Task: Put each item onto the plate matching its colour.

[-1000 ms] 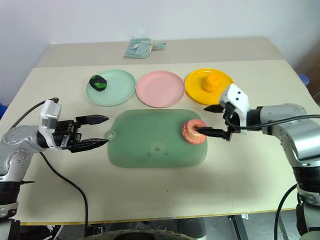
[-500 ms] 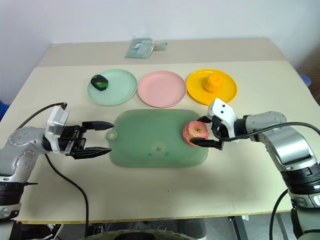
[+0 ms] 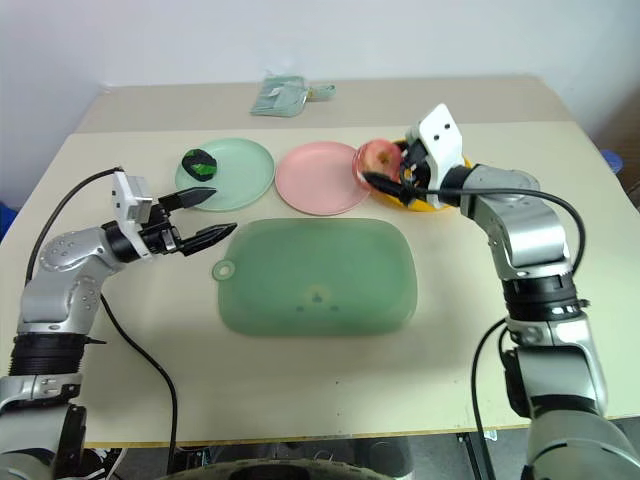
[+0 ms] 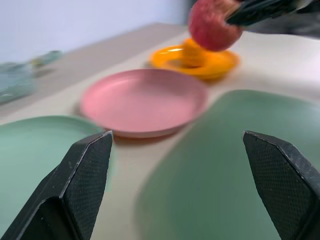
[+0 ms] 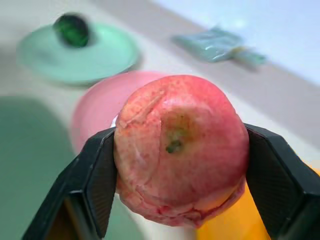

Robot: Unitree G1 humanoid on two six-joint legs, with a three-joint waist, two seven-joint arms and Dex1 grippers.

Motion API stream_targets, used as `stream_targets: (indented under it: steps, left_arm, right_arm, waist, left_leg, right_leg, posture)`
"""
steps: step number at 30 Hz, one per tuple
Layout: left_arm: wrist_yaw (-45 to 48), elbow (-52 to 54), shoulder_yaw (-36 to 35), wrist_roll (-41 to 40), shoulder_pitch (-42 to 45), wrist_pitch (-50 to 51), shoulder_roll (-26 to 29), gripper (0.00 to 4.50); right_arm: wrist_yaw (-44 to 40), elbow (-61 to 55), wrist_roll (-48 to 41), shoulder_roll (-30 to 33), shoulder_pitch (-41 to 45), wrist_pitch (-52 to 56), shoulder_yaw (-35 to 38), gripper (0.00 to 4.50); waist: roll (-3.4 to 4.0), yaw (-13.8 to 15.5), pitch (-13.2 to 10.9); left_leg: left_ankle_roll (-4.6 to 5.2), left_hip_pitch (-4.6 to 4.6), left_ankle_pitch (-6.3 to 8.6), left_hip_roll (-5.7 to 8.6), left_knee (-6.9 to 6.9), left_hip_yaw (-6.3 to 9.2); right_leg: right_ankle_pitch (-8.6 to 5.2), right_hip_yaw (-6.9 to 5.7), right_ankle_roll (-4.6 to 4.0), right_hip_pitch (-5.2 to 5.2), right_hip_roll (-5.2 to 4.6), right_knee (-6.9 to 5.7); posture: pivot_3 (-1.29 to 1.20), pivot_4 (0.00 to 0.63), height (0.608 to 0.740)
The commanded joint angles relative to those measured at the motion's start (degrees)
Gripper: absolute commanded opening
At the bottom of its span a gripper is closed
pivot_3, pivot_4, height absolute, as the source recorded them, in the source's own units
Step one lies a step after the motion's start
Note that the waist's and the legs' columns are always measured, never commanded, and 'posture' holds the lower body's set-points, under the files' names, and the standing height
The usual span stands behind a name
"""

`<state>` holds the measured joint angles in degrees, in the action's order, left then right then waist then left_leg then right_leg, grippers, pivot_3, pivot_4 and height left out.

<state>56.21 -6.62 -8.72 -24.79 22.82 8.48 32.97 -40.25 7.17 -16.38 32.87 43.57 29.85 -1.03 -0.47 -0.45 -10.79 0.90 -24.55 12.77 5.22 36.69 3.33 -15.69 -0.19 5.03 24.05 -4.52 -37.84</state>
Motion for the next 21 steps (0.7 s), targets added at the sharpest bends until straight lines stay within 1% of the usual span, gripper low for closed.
stream_targets:
  steps: [1,6,13,15,16,18,21]
  left_arm:
    - [-6.2,0.7,-1.6,1.6,1.1,-1.4,-2.0,4.26]
    - [-7.8,3.9,-0.6,1.3,-1.2,-1.2,-3.5,4.26]
    - [-6.2,7.2,0.2,0.3,-4.1,0.1,-3.2,4.26]
    - [-6.0,7.4,0.3,0.9,-4.5,-0.4,-3.0,4.26]
    - [-6.0,7.4,0.3,1.0,-4.5,-0.5,-3.0,4.26]
    - [-5.5,7.4,0.5,1.3,-4.6,-0.9,-2.8,4.26]
    - [-4.4,7.3,0.1,0.4,-4.5,-0.8,-2.7,4.26]
  right_arm:
    - [2.9,2.3,3.1,-3.3,2.9,-4.9,-1.0,3.04]
    - [7.5,9.1,6.2,-9.7,5.9,-7.7,-2.1,3.04]
    - [8.3,15.4,8.8,-13.3,7.1,-11.7,-2.9,3.04]
    - [7.8,15.9,9.0,-14.0,6.9,-12.5,-3.1,4.06]
    - [7.8,15.7,9.4,-14.2,6.9,-12.7,-3.3,4.46]
    - [7.2,14.6,8.7,-14.5,6.9,-12.6,-2.8,4.49]
    - [8.3,14.0,6.4,-14.7,7.7,-13.1,0.6,4.49]
  waist:
    - [0.0,-0.1,0.0]
    - [0.0,-0.4,0.0]
    - [0.01,-0.2,0.0]
    - [0.01,-0.2,0.0]
    - [0.01,-0.3,0.0]
    - [0.01,-0.3,0.0]
    - [0.01,-0.3,0.0]
  left_leg:
    - [0.0,-0.02,0.0,0.0,0.01,0.0]
    - [-0.01,-0.05,-0.01,0.0,0.11,-0.04]
    - [-0.02,-0.05,-0.01,0.0,0.14,-0.03]
    - [-0.02,-0.05,-0.01,0.0,0.15,-0.03]
    - [-0.02,-0.05,-0.01,0.0,0.15,-0.03]
    - [-0.02,-0.05,-0.01,0.0,0.14,-0.03]
    - [-0.02,-0.05,-0.01,-0.01,0.15,-0.03]
  right_leg:
    - [0.0,0.0,0.0,0.02,0.0,-0.02]
    - [0.0,0.01,0.0,0.11,0.02,-0.22]
    - [0.0,0.01,0.0,0.11,0.03,-0.25]
    - [0.0,0.01,0.0,0.11,0.03,-0.25]
    - [0.0,0.01,0.0,0.11,0.03,-0.26]
    - [0.0,0.01,0.0,0.13,0.04,-0.26]
    - [0.0,0.01,0.0,0.12,0.04,-0.26]
  posture:
    - [0.0,0.15,0.738]
    - [0.0,0.15,0.738]
    - [0.0,0.15,0.738]
    - [0.0,0.15,0.738]
    - [0.0,0.15,0.738]
    - [0.0,0.15,0.738]
    - [0.0,0.15,0.738]
